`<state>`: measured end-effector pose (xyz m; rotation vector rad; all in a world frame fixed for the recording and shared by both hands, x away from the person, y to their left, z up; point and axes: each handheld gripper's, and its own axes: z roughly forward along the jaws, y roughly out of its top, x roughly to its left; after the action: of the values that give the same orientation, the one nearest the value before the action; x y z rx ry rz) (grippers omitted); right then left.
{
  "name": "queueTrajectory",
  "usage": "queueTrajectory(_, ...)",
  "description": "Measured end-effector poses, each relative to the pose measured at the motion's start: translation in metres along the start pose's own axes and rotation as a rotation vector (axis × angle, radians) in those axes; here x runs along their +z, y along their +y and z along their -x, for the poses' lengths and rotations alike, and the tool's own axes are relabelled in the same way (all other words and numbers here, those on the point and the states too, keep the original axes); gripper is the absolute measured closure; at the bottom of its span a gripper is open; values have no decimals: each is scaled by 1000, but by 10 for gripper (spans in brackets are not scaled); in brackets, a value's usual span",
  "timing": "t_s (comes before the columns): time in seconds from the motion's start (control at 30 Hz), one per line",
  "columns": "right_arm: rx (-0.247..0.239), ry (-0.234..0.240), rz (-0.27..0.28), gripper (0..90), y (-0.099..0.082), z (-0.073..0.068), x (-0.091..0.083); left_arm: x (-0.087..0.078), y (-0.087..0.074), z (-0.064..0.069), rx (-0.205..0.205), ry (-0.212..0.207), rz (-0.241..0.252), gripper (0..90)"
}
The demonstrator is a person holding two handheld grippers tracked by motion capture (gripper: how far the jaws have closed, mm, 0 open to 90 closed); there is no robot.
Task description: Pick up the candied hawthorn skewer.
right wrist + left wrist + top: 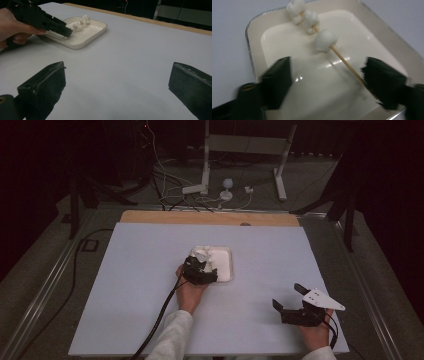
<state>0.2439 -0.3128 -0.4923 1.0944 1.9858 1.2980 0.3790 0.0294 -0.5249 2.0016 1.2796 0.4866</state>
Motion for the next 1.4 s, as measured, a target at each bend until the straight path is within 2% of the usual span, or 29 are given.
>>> queueTrajectory(0.2, 18, 2, 5, 9, 0, 2, 0, -7, 2, -10, -53, -61, -40, 592)
queueTrajectory(0.37, 20, 3, 2, 9, -1, 2, 0, -11, 2, -13, -71, -78, -72, 760)
queueTrajectory(0.53, 18, 4, 0, 9, -1, 2, 0, -12, 2, -19, -89, -87, -92, 887)
queueTrajectory(0.73, 21, 3, -2, 9, -1, 2, 1, -14, 1, -24, -112, -113, -99, 900)
queueTrajectory(0.83, 20, 4, -2, 9, -1, 2, 1, -17, 0, -27, -134, -141, -91, 900)
queueTrajectory(1.0, 22, 3, -3, 9, -1, 3, 1, -26, 1, -28, -130, -158, -80, 900)
queueTrajectory(1.17, 20, 3, -5, 9, -1, 2, 1, -29, -1, -31, -129, -165, -106, 900)
queueTrajectory(1.4, 20, 4, -8, 9, -1, 2, 2, -25, -4, -33, -153, -191, -140, 887)
